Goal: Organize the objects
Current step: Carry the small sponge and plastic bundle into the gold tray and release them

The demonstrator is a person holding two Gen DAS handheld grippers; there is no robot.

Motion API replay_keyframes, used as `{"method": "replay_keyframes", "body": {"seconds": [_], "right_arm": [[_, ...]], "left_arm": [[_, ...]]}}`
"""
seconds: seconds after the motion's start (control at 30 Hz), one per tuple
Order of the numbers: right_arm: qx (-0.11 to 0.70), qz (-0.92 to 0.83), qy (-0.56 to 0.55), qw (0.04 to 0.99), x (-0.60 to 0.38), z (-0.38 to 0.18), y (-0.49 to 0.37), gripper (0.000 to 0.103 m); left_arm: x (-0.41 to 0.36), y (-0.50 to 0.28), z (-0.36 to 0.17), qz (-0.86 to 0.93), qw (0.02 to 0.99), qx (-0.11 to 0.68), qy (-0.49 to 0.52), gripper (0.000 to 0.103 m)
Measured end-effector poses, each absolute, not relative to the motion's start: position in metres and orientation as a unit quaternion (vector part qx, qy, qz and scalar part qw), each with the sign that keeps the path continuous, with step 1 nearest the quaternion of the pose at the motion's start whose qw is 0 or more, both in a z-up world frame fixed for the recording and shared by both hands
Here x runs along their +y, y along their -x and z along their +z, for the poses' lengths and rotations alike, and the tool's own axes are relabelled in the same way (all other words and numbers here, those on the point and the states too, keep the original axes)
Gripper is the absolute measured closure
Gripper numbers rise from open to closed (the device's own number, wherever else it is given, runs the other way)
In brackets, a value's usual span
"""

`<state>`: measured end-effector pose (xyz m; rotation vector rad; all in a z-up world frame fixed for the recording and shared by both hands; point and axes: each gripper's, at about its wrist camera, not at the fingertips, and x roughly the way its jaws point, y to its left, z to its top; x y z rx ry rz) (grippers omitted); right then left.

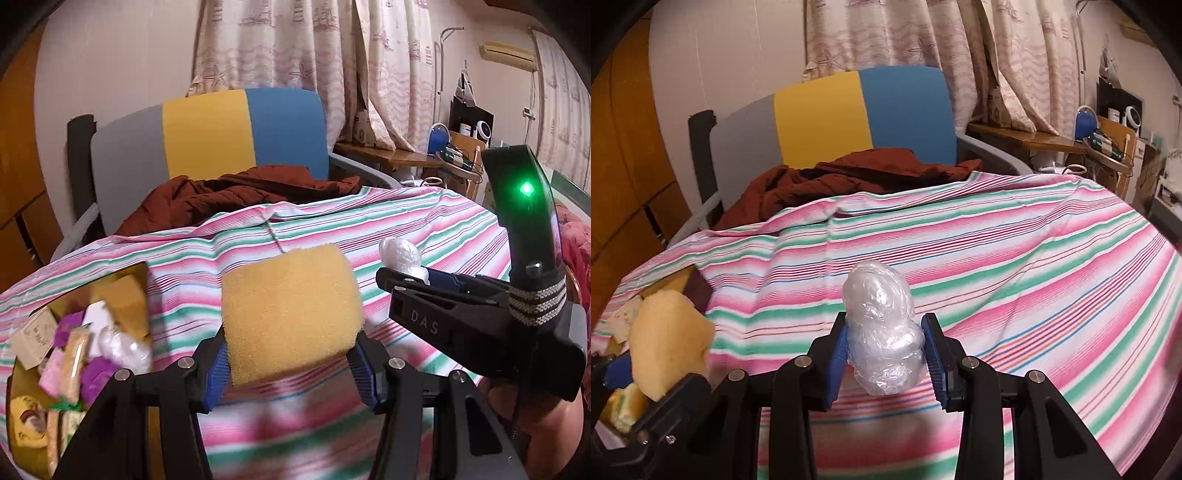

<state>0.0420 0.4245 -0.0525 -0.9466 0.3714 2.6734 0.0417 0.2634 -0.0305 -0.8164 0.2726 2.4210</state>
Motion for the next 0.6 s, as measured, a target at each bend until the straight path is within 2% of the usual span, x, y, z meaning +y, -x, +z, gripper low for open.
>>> {"method": "replay_keyframes", "body": {"seconds": [0.6], "right_arm": [[0.105, 0.936, 0.335, 0.035, 0.315, -0.036, -0.043, 0.063]], "left_arm": [[0.152, -0.055, -0.034, 0.926, 0.210, 0.075, 0.306, 0.046]]}}
